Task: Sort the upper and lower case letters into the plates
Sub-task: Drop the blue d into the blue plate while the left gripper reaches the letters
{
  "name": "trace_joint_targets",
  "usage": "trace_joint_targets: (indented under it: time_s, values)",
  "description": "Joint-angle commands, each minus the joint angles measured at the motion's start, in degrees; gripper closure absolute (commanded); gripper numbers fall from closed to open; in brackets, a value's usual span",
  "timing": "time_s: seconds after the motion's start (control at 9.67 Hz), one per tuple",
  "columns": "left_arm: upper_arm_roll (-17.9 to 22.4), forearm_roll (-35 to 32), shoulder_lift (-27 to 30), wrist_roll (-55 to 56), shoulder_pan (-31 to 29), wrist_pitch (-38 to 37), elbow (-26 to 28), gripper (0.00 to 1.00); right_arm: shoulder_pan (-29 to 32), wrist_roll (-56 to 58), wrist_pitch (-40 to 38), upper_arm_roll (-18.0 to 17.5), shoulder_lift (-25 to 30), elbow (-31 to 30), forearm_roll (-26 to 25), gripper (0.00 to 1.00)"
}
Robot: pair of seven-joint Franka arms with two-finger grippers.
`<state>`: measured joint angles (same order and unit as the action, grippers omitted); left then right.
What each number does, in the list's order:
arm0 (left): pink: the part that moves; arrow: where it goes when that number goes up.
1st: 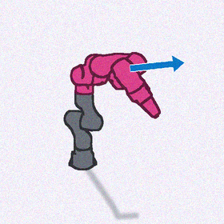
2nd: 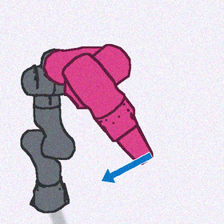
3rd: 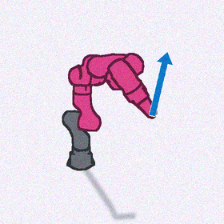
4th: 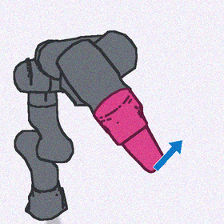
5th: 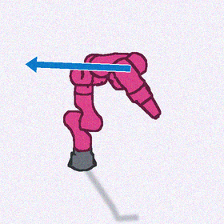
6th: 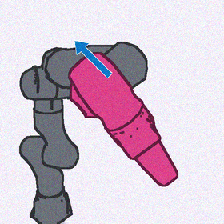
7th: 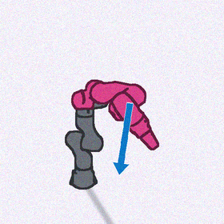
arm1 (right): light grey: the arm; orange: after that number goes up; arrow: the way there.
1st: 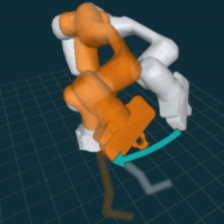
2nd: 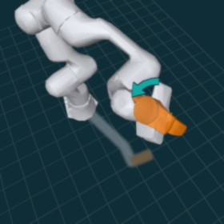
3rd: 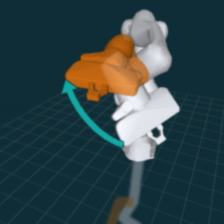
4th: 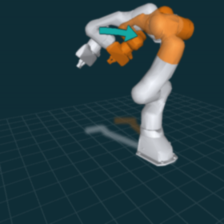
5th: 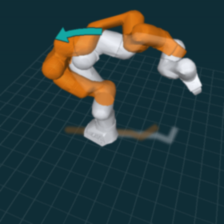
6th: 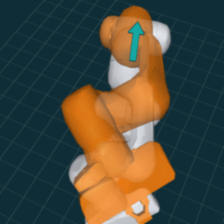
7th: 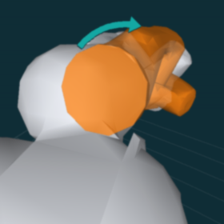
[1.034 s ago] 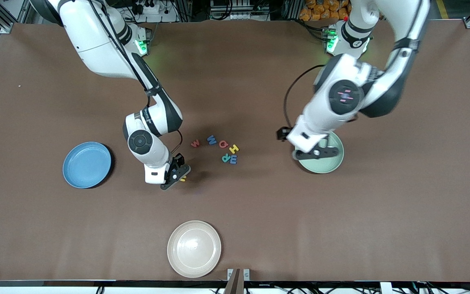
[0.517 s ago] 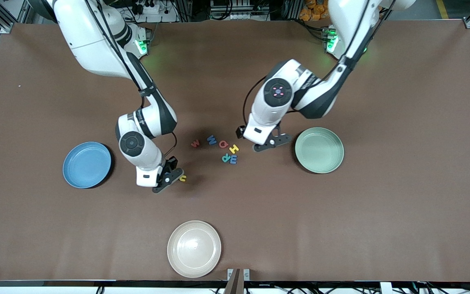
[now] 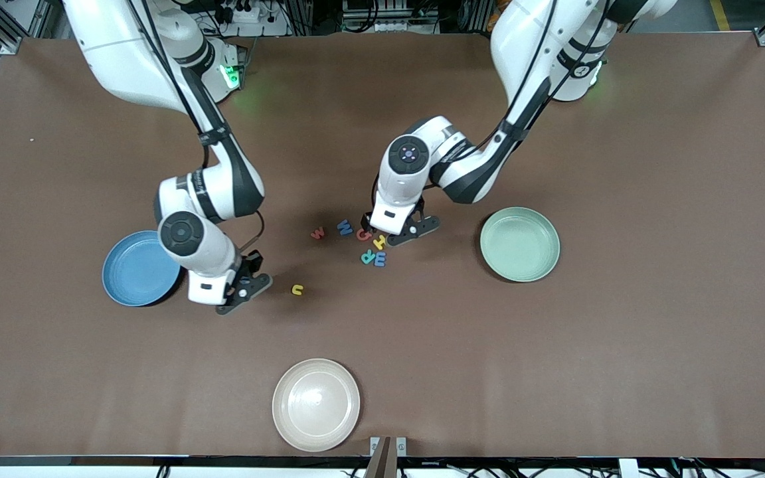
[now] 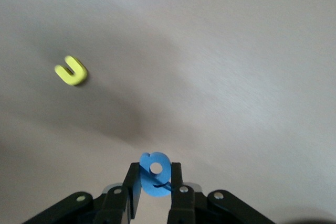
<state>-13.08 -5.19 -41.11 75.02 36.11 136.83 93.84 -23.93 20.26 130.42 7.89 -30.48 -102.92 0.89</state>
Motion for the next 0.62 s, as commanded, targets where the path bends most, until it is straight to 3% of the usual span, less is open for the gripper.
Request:
trace_joint_targets:
  time_s: [0.0, 0.21, 0.41, 0.52]
  values:
    - [0.7, -2.6, -4.0, 2.5, 1.4, 0.0, -3.7, 0.0, 0.3, 0.7, 0.6, 2.7, 6.6, -8.3, -2.4, 1.0]
    - [0.8, -2.9, -7.9, 3.2, 1.9, 2.3, -7.8, 0.0, 4.5, 6.3, 0.4, 4.7, 11.4, -12.8, -3.5, 1.0]
    - [0.8, -2.9, -9.9, 3.4, 1.9, 2.4, -9.8, 0.0, 13.7, 18.2, -0.2, 4.6, 13.1, -14.2, -3.4, 1.0]
    - [0.8, -2.9, -10.0, 3.4, 1.8, 2.4, -9.8, 0.06, 17.8, 22.1, -0.1, 4.5, 12.7, -14.6, -3.4, 1.0]
